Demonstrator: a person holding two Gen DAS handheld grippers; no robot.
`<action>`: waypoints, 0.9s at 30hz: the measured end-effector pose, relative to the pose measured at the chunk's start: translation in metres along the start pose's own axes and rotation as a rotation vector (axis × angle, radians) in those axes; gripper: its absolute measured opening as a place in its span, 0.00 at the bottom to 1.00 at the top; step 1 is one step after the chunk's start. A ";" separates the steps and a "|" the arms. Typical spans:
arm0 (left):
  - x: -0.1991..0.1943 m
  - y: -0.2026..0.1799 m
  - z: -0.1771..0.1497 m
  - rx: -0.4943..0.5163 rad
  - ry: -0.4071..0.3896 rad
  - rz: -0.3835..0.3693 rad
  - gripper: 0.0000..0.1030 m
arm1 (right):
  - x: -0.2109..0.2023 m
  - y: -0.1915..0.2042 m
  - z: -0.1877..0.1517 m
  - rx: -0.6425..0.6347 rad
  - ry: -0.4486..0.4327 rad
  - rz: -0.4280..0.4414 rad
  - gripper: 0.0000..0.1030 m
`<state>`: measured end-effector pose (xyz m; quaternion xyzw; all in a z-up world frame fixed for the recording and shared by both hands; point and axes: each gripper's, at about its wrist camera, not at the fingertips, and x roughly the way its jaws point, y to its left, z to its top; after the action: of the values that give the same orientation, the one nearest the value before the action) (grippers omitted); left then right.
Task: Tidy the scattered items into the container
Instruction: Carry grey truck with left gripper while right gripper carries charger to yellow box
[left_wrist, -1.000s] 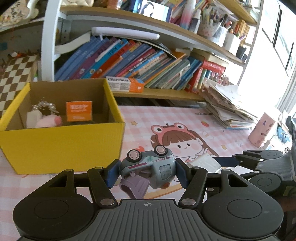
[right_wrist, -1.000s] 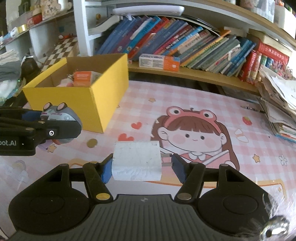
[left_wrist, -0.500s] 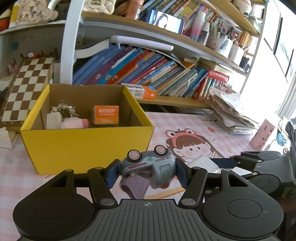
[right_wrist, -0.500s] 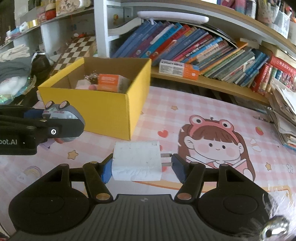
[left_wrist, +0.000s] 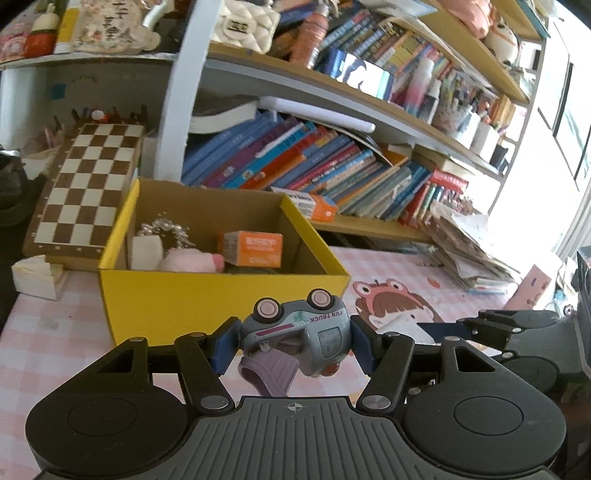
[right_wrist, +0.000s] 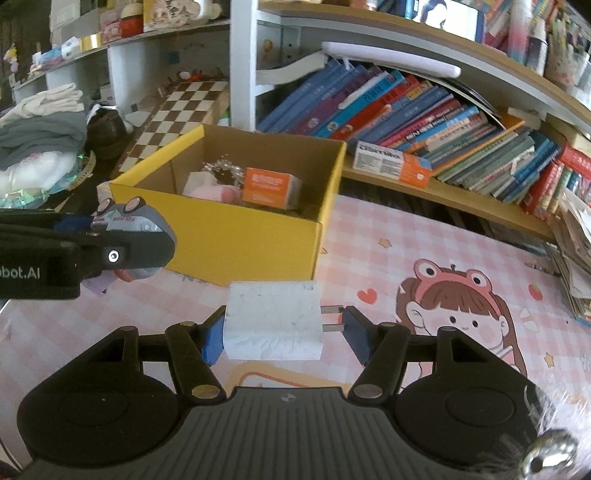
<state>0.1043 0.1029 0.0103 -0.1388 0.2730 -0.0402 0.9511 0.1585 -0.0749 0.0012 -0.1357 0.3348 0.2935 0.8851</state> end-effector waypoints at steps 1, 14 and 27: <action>-0.001 0.002 0.001 -0.004 -0.007 0.001 0.60 | 0.000 0.002 0.002 -0.005 -0.002 0.003 0.61; -0.009 0.023 0.027 -0.018 -0.099 0.033 0.60 | 0.007 0.028 0.042 -0.114 -0.057 0.041 0.61; -0.002 0.048 0.063 -0.001 -0.173 0.120 0.60 | 0.028 0.042 0.079 -0.193 -0.098 0.092 0.61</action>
<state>0.1361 0.1639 0.0485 -0.1255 0.1977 0.0291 0.9718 0.1903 0.0044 0.0386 -0.1902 0.2673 0.3710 0.8688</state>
